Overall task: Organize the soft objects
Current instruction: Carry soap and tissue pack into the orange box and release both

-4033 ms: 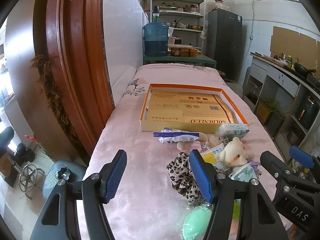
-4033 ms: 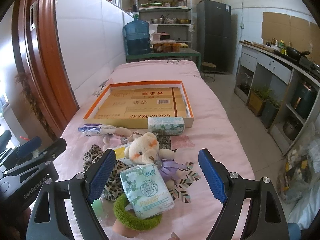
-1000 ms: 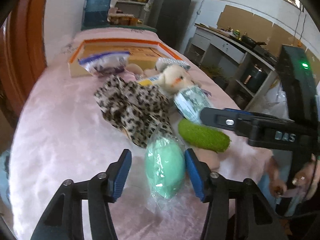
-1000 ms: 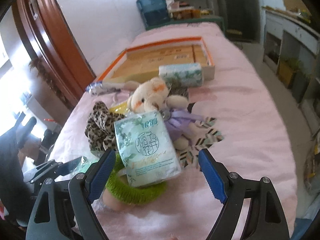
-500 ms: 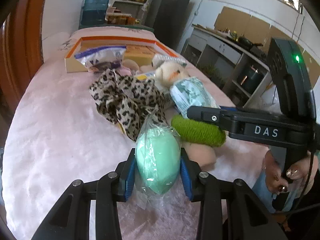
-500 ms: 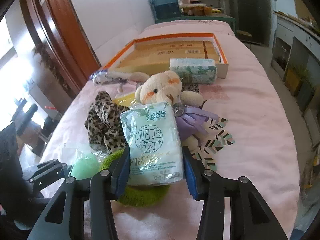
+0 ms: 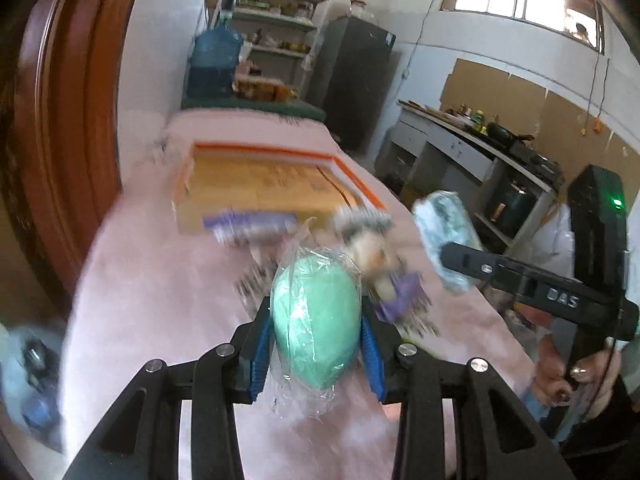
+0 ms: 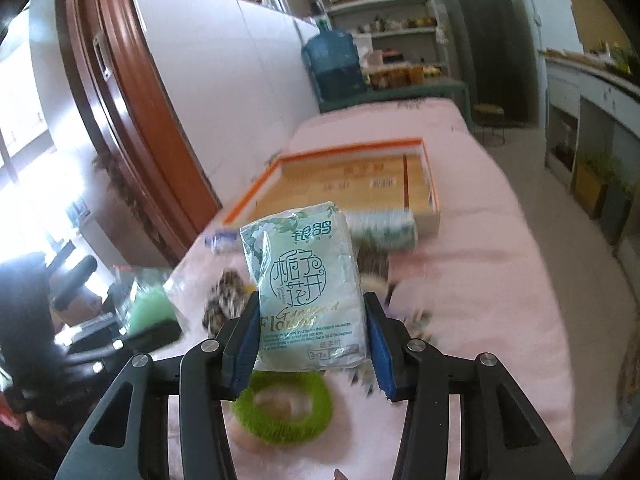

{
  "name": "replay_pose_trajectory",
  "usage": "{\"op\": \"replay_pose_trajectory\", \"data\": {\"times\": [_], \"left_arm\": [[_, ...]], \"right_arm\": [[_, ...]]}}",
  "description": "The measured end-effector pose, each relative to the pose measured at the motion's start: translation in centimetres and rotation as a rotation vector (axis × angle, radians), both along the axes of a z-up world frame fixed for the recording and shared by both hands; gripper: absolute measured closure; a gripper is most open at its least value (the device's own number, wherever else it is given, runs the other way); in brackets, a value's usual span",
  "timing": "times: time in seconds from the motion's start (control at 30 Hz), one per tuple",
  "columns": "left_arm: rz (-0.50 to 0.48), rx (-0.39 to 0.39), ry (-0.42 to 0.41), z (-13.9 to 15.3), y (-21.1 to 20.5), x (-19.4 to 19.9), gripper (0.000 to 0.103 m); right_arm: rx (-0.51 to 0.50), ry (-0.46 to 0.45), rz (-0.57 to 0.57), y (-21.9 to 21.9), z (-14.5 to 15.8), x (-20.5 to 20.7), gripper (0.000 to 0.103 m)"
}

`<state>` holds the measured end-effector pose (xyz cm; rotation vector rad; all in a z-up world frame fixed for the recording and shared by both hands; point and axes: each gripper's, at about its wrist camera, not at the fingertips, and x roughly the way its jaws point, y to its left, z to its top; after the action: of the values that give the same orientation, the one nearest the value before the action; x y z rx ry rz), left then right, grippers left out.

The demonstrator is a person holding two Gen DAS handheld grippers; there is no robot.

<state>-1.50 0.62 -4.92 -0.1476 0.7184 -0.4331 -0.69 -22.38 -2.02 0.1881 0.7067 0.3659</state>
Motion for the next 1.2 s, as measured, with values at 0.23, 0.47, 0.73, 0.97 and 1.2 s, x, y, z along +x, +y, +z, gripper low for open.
{"op": "replay_pose_trajectory", "data": {"times": [0.23, 0.47, 0.73, 0.97, 1.2], "left_arm": [[0.114, 0.081, -0.087, 4.9, 0.2, 5.5, 0.063], [0.168, 0.084, -0.097, 7.1, 0.3, 12.7, 0.063], [0.244, 0.066, -0.026, 6.1, 1.0, 21.8, 0.063], [0.282, 0.082, 0.037, 2.8, 2.0, 25.2, 0.063], [0.215, 0.109, 0.116, -0.8, 1.8, 26.8, 0.063]], "right_arm": [[-0.042, -0.073, -0.022, 0.2, 4.2, 4.1, 0.053], [-0.063, -0.069, -0.001, 1.2, 5.9, 10.9, 0.053], [-0.036, 0.029, -0.034, 1.3, 5.0, 20.2, 0.053], [-0.036, 0.118, -0.058, 1.4, 0.6, 24.6, 0.053], [-0.055, 0.205, -0.008, 2.2, -3.6, 25.3, 0.053]]}}
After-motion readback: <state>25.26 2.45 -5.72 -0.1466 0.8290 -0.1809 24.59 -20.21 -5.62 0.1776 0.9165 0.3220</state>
